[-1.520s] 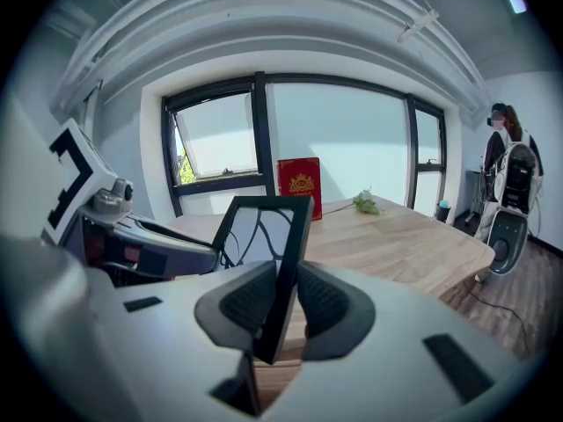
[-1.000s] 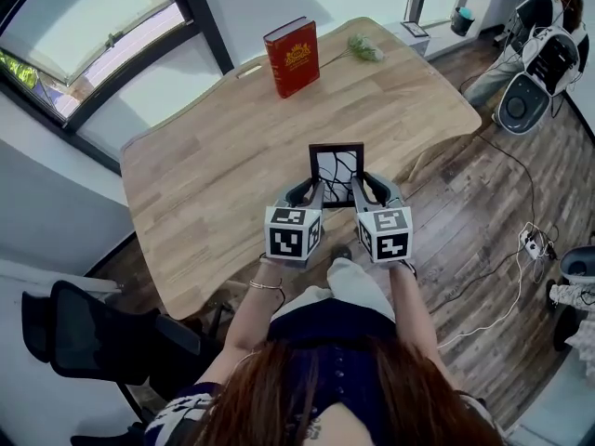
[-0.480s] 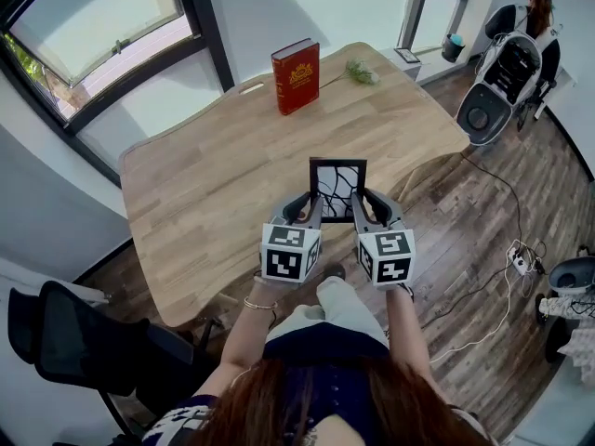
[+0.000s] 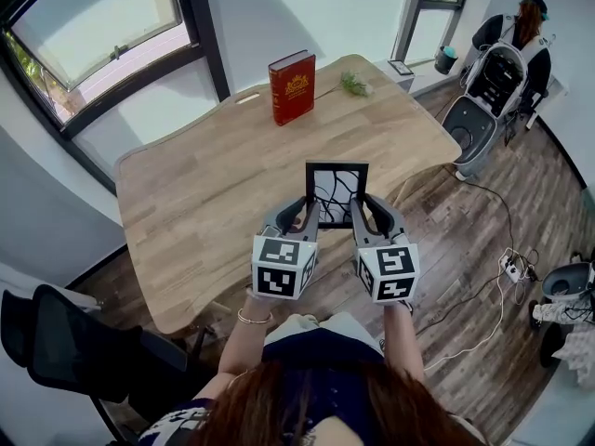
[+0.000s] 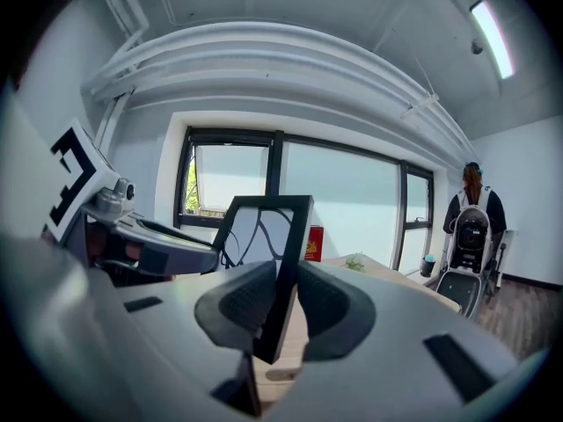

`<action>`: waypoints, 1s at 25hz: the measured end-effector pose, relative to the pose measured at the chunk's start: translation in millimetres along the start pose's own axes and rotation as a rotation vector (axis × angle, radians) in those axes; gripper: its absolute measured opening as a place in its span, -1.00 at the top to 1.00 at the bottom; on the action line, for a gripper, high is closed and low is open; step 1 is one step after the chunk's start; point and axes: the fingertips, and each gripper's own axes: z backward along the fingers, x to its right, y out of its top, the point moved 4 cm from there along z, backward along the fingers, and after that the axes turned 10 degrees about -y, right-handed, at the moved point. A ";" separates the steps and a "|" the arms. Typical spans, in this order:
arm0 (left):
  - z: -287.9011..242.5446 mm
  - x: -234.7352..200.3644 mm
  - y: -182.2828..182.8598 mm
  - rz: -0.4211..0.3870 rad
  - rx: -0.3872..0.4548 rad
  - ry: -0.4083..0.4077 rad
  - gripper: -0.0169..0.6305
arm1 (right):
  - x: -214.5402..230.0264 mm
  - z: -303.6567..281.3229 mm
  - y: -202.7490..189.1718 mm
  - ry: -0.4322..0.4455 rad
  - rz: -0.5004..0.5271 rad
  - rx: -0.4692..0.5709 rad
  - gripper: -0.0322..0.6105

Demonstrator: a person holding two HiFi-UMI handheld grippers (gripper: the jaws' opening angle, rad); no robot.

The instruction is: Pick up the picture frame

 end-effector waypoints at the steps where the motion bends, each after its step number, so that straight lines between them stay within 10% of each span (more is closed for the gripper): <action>1: 1.7 1.7 2.5 -0.002 0.006 0.002 0.67 | 0.5 2.1 3.0 0.001 0.001 0.009 0.66; 25: 40.4 90.3 24.7 -0.013 0.062 0.074 0.67 | 32.4 89.4 31.8 0.063 0.034 0.107 0.66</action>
